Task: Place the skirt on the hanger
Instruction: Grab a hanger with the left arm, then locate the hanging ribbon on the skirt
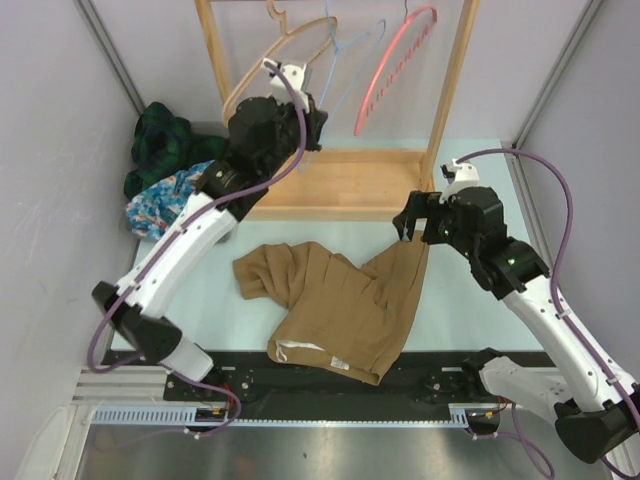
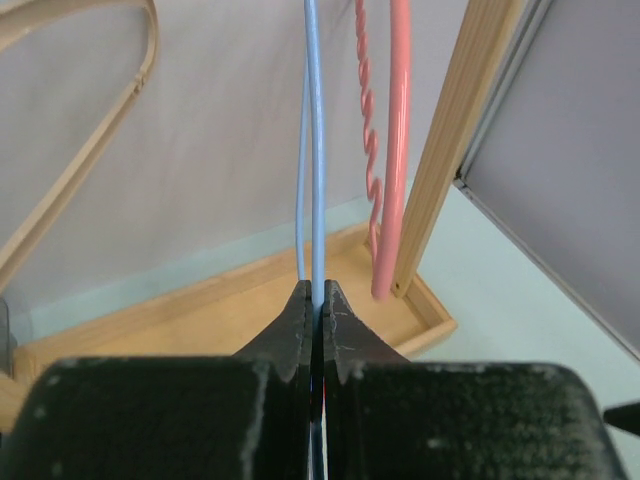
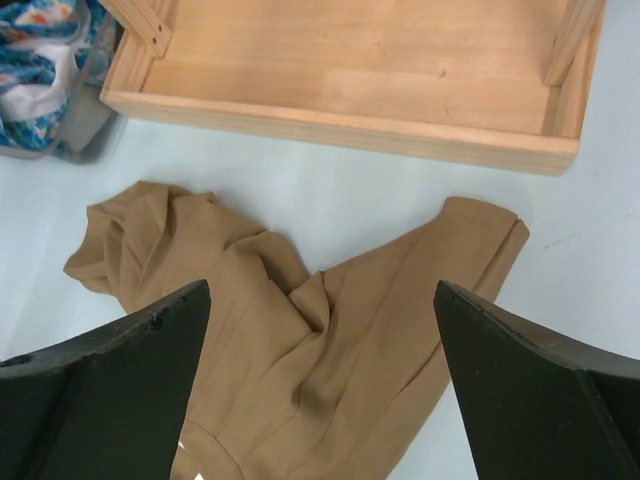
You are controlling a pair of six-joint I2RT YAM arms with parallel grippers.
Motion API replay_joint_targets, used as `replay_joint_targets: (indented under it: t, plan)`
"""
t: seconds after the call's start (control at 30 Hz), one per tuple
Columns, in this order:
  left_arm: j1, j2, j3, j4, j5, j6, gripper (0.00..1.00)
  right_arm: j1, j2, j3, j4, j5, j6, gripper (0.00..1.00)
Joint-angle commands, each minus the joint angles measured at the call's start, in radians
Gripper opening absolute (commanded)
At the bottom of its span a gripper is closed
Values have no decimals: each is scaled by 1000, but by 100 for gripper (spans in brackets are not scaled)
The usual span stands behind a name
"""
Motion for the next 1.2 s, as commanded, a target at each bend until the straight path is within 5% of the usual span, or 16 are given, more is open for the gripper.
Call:
replay_joint_targets:
  t: [0.0,0.2,0.5,0.93,1.17]
  plan:
    - [-24,-195,-177,-15,-54,-39,0,3,23,-8,-37,-65,-29,97]
    - [-73,-464,-444,-113,-111,-103,0,98,29,-104,-42,-123,3,88]
    - [-101,-757,-703,-338,-98,-209,0,470,56,-172,-112,-10,98,87]
    - [-107,-893,-774,-481,44,-208,0,1056,179,-203,-426,297,550,84]
    - [-108,-952,-805,-509,117,-208,0,1101,248,-230,-441,367,641,82]
